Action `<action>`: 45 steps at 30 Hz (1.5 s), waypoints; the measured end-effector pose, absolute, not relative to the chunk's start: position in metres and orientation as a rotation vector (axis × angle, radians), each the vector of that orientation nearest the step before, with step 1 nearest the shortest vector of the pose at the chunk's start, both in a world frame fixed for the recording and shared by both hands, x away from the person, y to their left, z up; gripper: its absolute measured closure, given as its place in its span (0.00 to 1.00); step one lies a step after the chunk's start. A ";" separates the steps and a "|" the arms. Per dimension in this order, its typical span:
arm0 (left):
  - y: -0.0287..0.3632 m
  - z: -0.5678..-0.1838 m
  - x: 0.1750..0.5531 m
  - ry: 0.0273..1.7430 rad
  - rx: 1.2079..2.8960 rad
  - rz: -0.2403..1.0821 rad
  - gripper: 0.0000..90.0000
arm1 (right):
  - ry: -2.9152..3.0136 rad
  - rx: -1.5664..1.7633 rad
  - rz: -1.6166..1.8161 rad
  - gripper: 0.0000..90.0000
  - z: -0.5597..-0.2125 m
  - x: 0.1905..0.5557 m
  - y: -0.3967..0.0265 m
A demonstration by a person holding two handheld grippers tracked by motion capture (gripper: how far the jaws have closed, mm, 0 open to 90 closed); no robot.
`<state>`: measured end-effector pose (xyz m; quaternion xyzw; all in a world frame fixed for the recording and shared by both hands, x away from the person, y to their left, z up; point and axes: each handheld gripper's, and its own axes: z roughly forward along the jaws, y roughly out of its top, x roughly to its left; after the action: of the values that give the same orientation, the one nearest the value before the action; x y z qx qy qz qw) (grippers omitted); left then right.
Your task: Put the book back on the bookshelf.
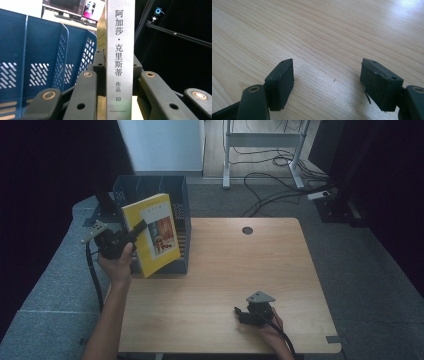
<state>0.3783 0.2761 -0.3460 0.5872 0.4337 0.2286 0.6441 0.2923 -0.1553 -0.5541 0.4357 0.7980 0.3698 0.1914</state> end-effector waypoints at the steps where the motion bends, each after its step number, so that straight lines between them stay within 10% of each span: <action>1: 0.276 -0.345 0.380 0.991 1.339 0.521 0.84 | 2.241 1.224 1.038 0.30 -0.554 0.292 -0.155; 45: 0.253 -0.353 0.436 1.098 1.380 0.620 0.84 | 2.235 1.223 1.038 0.30 -0.554 0.292 -0.156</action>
<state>0.4362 0.2526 -0.3533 0.5937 0.4725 0.2668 0.5942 0.2918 -0.1555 -0.5543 0.4361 0.7969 0.3702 0.1942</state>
